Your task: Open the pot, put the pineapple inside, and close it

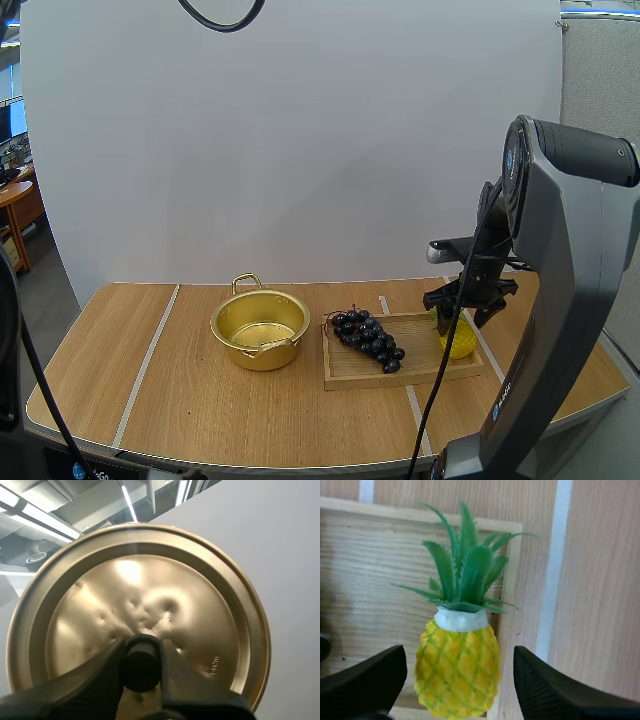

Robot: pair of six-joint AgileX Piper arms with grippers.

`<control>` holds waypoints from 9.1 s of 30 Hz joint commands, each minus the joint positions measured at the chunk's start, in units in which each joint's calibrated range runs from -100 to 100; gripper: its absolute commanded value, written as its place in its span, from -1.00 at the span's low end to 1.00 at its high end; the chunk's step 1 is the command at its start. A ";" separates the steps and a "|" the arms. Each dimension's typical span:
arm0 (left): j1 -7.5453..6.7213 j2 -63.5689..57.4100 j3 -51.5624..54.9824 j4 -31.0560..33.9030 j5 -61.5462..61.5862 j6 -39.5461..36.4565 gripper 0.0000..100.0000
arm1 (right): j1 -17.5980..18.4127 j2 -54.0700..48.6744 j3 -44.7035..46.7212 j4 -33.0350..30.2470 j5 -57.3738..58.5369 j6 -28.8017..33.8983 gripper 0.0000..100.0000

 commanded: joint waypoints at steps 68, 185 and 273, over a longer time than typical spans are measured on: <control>-0.17 -0.26 -0.50 0.31 -2.44 -0.51 -1.00 | 9.98 -33.58 -0.49 9.24 19.94 -1.07 -1.00; -0.17 -0.26 -0.50 0.31 -2.44 -0.51 -1.00 | 32.13 -7.11 -19.36 0.54 14.07 8.46 1.00; -0.17 -0.26 -0.50 0.31 -2.44 -0.51 -1.00 | 27.32 -86.21 24.80 -3.85 23.69 19.58 -1.00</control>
